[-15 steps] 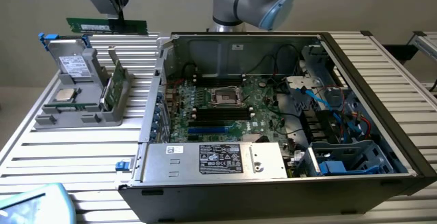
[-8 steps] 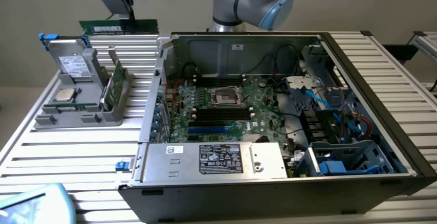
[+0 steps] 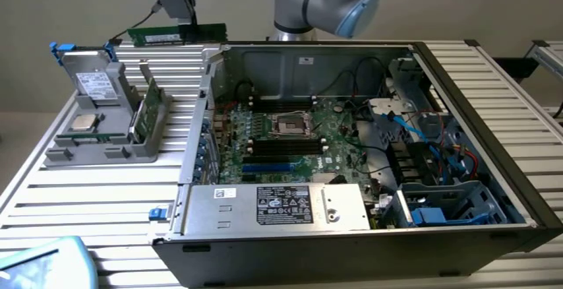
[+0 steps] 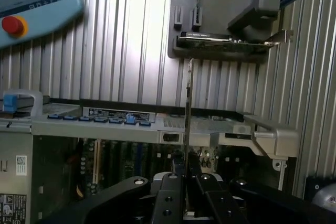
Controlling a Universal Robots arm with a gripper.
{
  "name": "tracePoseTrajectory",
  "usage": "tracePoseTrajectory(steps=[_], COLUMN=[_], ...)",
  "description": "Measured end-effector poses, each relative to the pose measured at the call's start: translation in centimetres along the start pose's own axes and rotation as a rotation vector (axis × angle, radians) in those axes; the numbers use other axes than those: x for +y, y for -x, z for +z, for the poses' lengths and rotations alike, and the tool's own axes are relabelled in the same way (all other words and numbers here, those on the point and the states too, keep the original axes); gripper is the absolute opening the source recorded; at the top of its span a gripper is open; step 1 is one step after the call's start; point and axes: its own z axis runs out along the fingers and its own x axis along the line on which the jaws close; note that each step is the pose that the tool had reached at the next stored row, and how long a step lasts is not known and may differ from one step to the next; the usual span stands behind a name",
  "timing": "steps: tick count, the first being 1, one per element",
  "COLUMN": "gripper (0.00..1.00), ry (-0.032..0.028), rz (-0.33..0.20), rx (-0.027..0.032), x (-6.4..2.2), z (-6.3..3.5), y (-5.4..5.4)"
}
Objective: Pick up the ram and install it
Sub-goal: 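Pick up the ram and move it above insertion slot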
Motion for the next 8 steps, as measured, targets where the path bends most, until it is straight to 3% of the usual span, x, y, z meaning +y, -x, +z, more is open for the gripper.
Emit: tracePoseTrajectory(steps=[8], gripper=[0.14], ry=[-0.001], rz=[0.0], rx=[0.0002], x=[-3.41], z=[-0.49], y=[-0.2])
